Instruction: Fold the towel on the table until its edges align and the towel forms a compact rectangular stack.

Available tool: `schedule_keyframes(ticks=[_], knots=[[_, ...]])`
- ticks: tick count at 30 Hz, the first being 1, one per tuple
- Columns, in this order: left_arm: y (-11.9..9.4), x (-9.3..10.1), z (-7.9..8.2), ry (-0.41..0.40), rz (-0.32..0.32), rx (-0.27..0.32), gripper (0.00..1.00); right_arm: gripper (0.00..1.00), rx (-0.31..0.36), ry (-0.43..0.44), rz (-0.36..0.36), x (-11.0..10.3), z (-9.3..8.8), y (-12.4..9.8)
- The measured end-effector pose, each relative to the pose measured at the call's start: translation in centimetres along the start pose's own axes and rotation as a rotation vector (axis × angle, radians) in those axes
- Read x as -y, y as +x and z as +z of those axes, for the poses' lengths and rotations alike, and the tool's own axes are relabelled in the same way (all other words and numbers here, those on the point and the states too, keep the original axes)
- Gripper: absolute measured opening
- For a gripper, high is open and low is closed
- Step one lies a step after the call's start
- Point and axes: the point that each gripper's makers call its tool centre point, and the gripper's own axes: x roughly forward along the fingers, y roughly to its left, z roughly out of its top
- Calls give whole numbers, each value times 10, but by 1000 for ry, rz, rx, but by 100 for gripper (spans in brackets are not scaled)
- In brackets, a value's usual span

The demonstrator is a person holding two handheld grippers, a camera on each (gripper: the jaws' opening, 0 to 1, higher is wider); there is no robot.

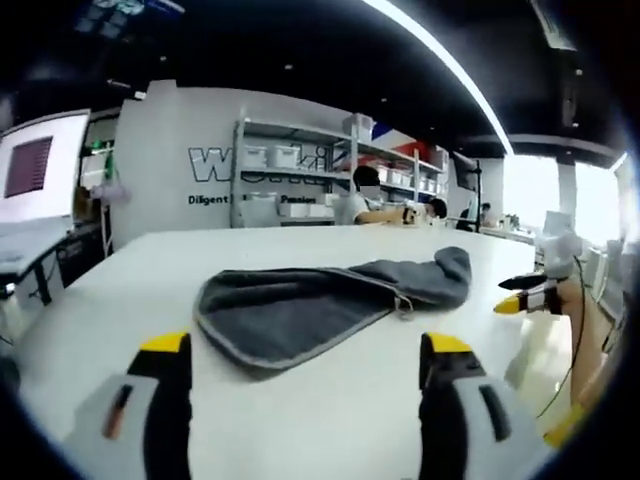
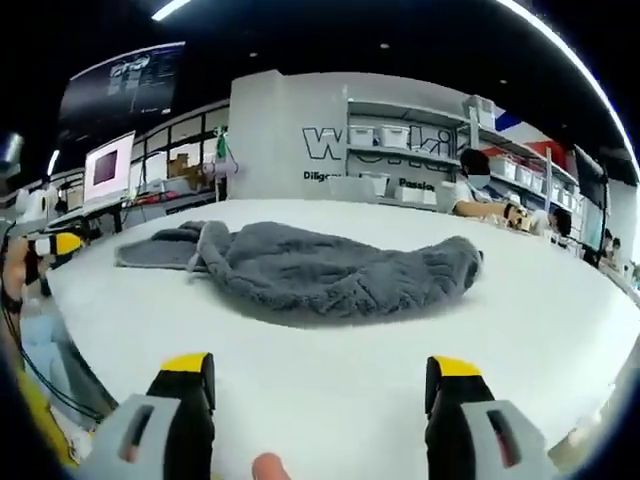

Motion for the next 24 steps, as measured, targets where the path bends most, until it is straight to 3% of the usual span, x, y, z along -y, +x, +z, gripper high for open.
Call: schedule_keyframes(ticks=[8, 13, 24], knots=[[0, 0, -4, -9, 5, -13, 99, 88, -22, -106, 64, 2, 11, 21], [-1, -1, -3, -6, 13, -10, 99, 81, -8, -84, 90, 7, 17, 37], [0, 4, -5, -1, -4, -21, 99, 62, -4, -73, 55, 12, 17, 58]])
